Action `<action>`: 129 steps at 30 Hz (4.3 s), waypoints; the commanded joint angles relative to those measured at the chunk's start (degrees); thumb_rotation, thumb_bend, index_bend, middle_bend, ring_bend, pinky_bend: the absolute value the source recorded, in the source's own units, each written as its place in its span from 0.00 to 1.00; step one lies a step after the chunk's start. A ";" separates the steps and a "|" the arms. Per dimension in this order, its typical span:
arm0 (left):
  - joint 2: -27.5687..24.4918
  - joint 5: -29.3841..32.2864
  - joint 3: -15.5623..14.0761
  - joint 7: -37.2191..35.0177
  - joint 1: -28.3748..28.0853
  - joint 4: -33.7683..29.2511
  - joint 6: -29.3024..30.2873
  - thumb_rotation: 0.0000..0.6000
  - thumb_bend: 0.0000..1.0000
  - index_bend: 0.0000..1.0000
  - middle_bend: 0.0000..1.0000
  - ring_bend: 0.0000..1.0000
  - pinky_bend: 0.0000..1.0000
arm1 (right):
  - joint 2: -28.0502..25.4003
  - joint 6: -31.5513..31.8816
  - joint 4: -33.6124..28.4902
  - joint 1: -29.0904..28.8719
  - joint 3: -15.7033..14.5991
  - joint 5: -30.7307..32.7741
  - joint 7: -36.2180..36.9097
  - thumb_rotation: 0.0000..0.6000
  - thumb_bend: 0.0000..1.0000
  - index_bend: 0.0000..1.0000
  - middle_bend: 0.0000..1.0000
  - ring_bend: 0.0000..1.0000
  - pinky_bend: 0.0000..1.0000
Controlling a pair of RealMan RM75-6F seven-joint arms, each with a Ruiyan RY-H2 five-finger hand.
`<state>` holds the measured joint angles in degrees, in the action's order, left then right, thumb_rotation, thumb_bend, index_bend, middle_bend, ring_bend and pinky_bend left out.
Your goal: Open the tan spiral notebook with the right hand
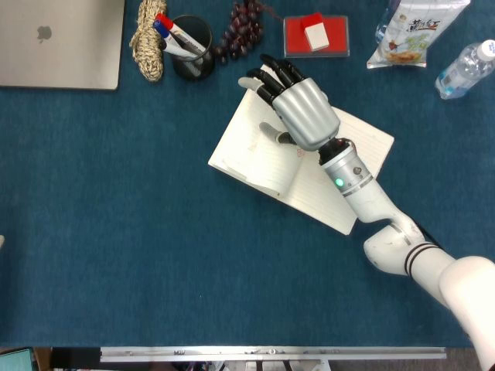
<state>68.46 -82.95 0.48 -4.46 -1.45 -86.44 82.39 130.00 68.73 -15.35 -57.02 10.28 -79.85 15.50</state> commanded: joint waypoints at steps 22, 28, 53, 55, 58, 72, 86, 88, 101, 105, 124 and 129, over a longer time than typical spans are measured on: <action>-0.61 -0.44 0.73 2.44 -1.23 -2.10 -0.01 1.00 0.11 0.40 0.29 0.30 0.60 | -7.38 10.66 -6.77 6.93 -1.31 -3.92 -1.73 1.00 0.21 0.25 0.27 0.10 0.18; -0.56 -0.23 0.57 2.77 -1.38 -2.17 -0.47 1.00 0.11 0.40 0.29 0.30 0.60 | -8.16 11.69 -8.51 7.88 -0.44 -3.72 -2.67 1.00 0.21 0.26 0.27 0.10 0.18; -0.12 0.35 0.13 2.00 -1.12 -1.36 -0.85 1.00 0.11 0.40 0.29 0.30 0.60 | -6.18 9.46 -7.81 9.11 -0.10 -4.44 -2.10 1.00 0.21 0.26 0.27 0.10 0.18; -0.06 0.36 0.13 1.94 -1.13 -1.29 -0.89 1.00 0.11 0.40 0.29 0.30 0.60 | -5.86 9.03 -7.26 8.50 0.48 -4.14 -1.96 1.00 0.21 0.26 0.27 0.10 0.18; 0.07 0.32 0.07 1.76 -1.11 -1.15 -0.91 1.00 0.11 0.40 0.29 0.30 0.60 | -5.40 9.07 -6.62 7.63 1.30 -3.83 -1.66 1.00 0.21 0.26 0.27 0.10 0.18; 0.51 0.39 -0.04 1.28 -1.16 -0.49 -1.26 1.00 0.11 0.40 0.29 0.30 0.60 | -7.70 10.88 -9.26 8.59 1.32 -4.40 -0.44 1.00 0.03 0.26 0.27 0.10 0.18; 0.89 0.60 -0.18 1.10 -1.13 -0.15 -1.58 1.00 0.11 0.41 0.29 0.30 0.60 | -10.36 11.18 -14.14 8.76 3.25 -3.40 -3.88 1.00 0.00 0.26 0.27 0.10 0.18; 0.98 0.62 -0.17 1.05 -1.14 -0.07 -1.60 1.00 0.11 0.41 0.29 0.30 0.60 | -10.26 11.45 -14.19 8.78 3.26 -3.51 -3.84 1.00 0.00 0.26 0.27 0.10 0.18; 1.21 0.85 -0.31 0.67 -0.99 0.34 -1.84 1.00 0.11 0.41 0.29 0.30 0.60 | -9.85 11.24 -13.68 8.97 2.82 -4.08 -4.34 1.00 0.60 0.26 0.27 0.10 0.18; 1.28 0.89 -0.33 0.53 -0.92 0.49 -1.83 1.00 0.11 0.41 0.29 0.30 0.60 | -9.92 11.01 -14.00 9.13 2.66 -4.18 -4.48 1.00 0.58 0.26 0.27 0.10 0.18; 1.31 0.91 -0.32 0.31 -0.75 0.73 -1.77 1.00 0.11 0.41 0.29 0.30 0.60 | -13.61 9.02 -20.61 12.93 -0.07 -5.12 -7.36 1.00 0.06 0.26 0.27 0.10 0.18; 1.32 0.84 -0.25 0.55 -0.85 0.62 -1.79 1.00 0.11 0.41 0.29 0.30 0.60 | -16.27 8.02 -24.99 14.49 -2.07 -6.19 -10.05 1.00 0.05 0.26 0.27 0.10 0.18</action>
<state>69.78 -82.10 0.23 -3.91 -2.30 -85.82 80.60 114.76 77.29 -39.03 -43.28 9.08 -85.53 6.51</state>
